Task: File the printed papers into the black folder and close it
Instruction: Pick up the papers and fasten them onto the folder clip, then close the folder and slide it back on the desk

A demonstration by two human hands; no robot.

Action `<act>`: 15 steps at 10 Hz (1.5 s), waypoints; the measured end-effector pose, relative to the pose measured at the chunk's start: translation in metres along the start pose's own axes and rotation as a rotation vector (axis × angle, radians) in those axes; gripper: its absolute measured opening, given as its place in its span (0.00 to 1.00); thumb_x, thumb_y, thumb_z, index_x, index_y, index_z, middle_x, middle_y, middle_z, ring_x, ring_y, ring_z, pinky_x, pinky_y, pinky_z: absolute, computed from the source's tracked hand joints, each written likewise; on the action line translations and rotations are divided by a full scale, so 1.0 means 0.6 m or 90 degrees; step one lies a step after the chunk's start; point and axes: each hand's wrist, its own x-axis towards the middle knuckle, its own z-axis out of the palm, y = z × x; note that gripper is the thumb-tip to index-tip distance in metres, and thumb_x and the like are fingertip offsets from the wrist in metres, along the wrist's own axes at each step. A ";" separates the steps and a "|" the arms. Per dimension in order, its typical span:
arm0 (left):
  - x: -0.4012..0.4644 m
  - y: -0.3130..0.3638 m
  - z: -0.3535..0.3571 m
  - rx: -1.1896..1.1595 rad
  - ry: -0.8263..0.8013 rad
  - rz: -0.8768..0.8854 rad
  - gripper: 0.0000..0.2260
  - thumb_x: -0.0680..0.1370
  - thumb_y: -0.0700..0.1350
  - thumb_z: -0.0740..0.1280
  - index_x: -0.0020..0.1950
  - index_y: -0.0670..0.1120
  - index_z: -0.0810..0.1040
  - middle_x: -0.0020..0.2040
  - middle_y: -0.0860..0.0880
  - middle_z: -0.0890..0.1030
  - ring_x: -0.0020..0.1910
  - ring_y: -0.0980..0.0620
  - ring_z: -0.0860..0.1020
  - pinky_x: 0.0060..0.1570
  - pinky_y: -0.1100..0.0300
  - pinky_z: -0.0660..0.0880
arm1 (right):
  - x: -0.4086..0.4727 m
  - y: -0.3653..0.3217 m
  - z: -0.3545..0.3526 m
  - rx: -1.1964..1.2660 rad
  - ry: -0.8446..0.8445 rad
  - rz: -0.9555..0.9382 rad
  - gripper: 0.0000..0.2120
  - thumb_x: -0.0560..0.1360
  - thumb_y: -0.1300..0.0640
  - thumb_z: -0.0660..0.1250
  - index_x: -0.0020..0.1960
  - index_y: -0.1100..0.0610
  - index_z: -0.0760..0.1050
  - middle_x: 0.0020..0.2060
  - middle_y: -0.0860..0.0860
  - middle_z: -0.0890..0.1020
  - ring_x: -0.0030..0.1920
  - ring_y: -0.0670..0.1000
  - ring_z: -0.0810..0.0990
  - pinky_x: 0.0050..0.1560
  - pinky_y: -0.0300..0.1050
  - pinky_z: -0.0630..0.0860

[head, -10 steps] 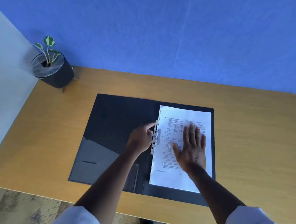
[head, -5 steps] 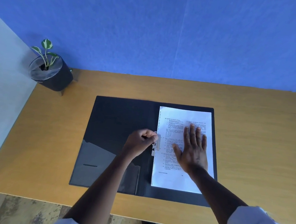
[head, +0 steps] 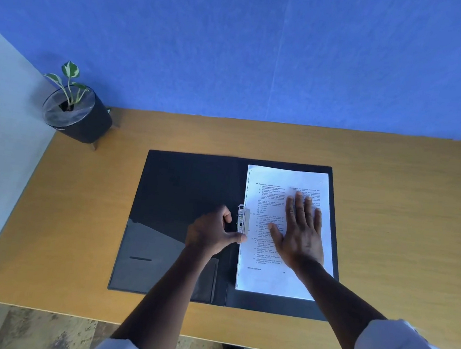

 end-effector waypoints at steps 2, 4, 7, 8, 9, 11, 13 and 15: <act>-0.007 -0.005 0.012 -0.014 0.021 0.010 0.23 0.64 0.64 0.76 0.46 0.54 0.70 0.39 0.56 0.77 0.38 0.54 0.78 0.38 0.57 0.72 | -0.001 0.001 -0.001 0.001 0.005 -0.003 0.38 0.81 0.35 0.48 0.81 0.58 0.46 0.81 0.57 0.47 0.81 0.58 0.43 0.79 0.60 0.49; -0.007 -0.014 0.011 -0.071 0.008 0.015 0.21 0.64 0.63 0.76 0.46 0.55 0.72 0.40 0.55 0.78 0.39 0.56 0.78 0.40 0.56 0.75 | 0.000 0.000 0.000 0.002 0.005 -0.001 0.38 0.81 0.35 0.47 0.81 0.58 0.46 0.81 0.57 0.47 0.81 0.58 0.42 0.79 0.60 0.48; -0.016 -0.081 0.004 0.025 0.262 -0.034 0.17 0.76 0.55 0.71 0.58 0.48 0.75 0.55 0.47 0.75 0.53 0.46 0.75 0.48 0.53 0.74 | -0.001 0.001 -0.001 0.005 0.006 -0.003 0.38 0.81 0.35 0.48 0.81 0.58 0.46 0.81 0.57 0.47 0.81 0.58 0.43 0.79 0.60 0.48; -0.019 -0.117 -0.022 0.108 0.319 -0.126 0.24 0.77 0.57 0.68 0.67 0.45 0.72 0.61 0.41 0.72 0.59 0.39 0.71 0.56 0.45 0.71 | -0.002 0.001 -0.001 0.003 0.008 -0.006 0.38 0.80 0.35 0.47 0.81 0.58 0.46 0.81 0.57 0.47 0.81 0.58 0.43 0.79 0.61 0.48; -0.011 -0.155 -0.046 0.109 0.322 -0.199 0.29 0.77 0.58 0.67 0.71 0.42 0.68 0.67 0.38 0.69 0.64 0.35 0.67 0.61 0.39 0.67 | -0.002 0.001 0.000 0.006 0.011 -0.004 0.38 0.80 0.36 0.48 0.81 0.58 0.46 0.81 0.57 0.47 0.81 0.58 0.43 0.79 0.61 0.48; 0.001 -0.169 -0.068 0.078 0.316 -0.257 0.34 0.75 0.59 0.70 0.73 0.40 0.66 0.69 0.37 0.66 0.65 0.32 0.66 0.62 0.37 0.67 | -0.001 0.002 0.001 -0.003 0.011 -0.005 0.38 0.80 0.36 0.48 0.81 0.58 0.46 0.81 0.56 0.47 0.81 0.58 0.43 0.79 0.60 0.48; 0.013 -0.164 -0.111 -0.038 0.340 -0.343 0.31 0.76 0.61 0.67 0.70 0.44 0.65 0.68 0.38 0.64 0.63 0.32 0.68 0.59 0.37 0.68 | -0.001 0.001 0.002 -0.009 0.008 -0.004 0.38 0.80 0.35 0.48 0.81 0.58 0.46 0.81 0.56 0.46 0.81 0.58 0.43 0.79 0.60 0.48; 0.011 -0.184 -0.145 -0.005 0.316 -0.333 0.26 0.79 0.61 0.61 0.67 0.43 0.72 0.63 0.38 0.76 0.62 0.34 0.72 0.60 0.40 0.69 | 0.000 0.001 0.002 -0.011 0.008 -0.003 0.38 0.80 0.35 0.48 0.81 0.58 0.46 0.81 0.56 0.47 0.81 0.58 0.43 0.79 0.60 0.48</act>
